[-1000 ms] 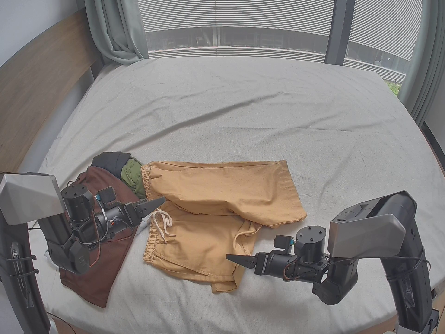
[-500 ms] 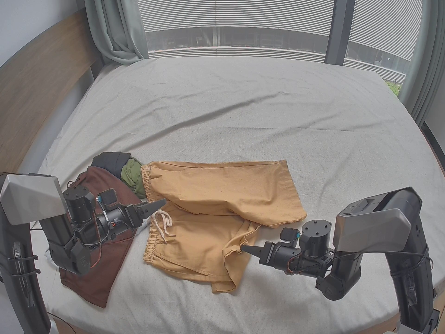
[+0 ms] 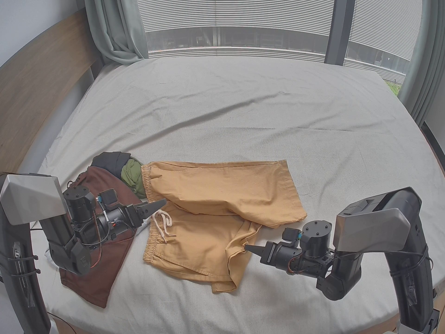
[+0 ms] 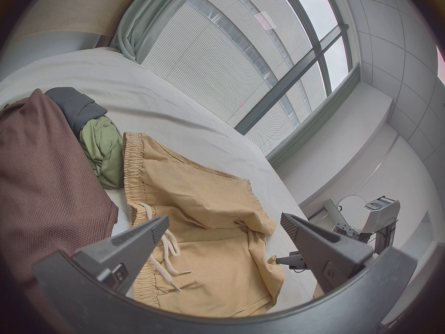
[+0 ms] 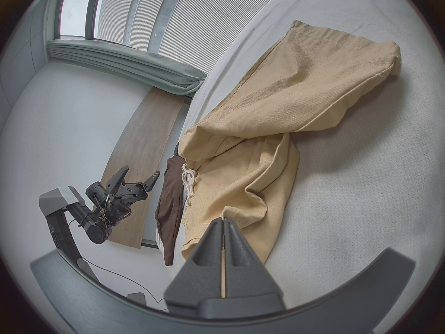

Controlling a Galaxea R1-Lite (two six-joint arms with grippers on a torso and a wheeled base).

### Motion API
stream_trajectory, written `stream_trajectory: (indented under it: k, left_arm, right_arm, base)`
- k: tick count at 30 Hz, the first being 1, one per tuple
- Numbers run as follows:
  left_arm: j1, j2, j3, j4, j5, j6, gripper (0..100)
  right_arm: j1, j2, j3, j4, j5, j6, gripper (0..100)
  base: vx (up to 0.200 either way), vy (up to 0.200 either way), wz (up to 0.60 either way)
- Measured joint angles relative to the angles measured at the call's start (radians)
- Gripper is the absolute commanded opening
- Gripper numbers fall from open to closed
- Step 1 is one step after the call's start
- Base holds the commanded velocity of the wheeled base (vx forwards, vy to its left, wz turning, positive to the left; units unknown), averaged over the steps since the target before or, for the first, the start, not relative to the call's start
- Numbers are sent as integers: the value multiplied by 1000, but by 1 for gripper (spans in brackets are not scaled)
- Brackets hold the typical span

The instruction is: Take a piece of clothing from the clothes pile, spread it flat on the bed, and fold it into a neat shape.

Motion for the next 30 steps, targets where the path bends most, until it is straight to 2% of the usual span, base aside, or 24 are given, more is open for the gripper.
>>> stream_trajectory:
  k: [4,9,19,30]
  left_arm:
    - [0,0,0,0,0,0,100]
    - [0,-1,0,0,0,0,100]
    - [-3,-4,1,0,0,1,100]
    - [-4,-4,2,0,0,1,100]
  right_arm:
    - [-10,-14,14,0,-10,-11,0]
    - [-43,-58,65,0,-30,-72,0]
    - [-163,-113,147,1,-35,-143,0]
    - [-304,-116,132,5,-33,-156,0]
  base:
    - [0,0,0]
    - [0,0,0]
    - [0,0,0]
    - [0,0,0]
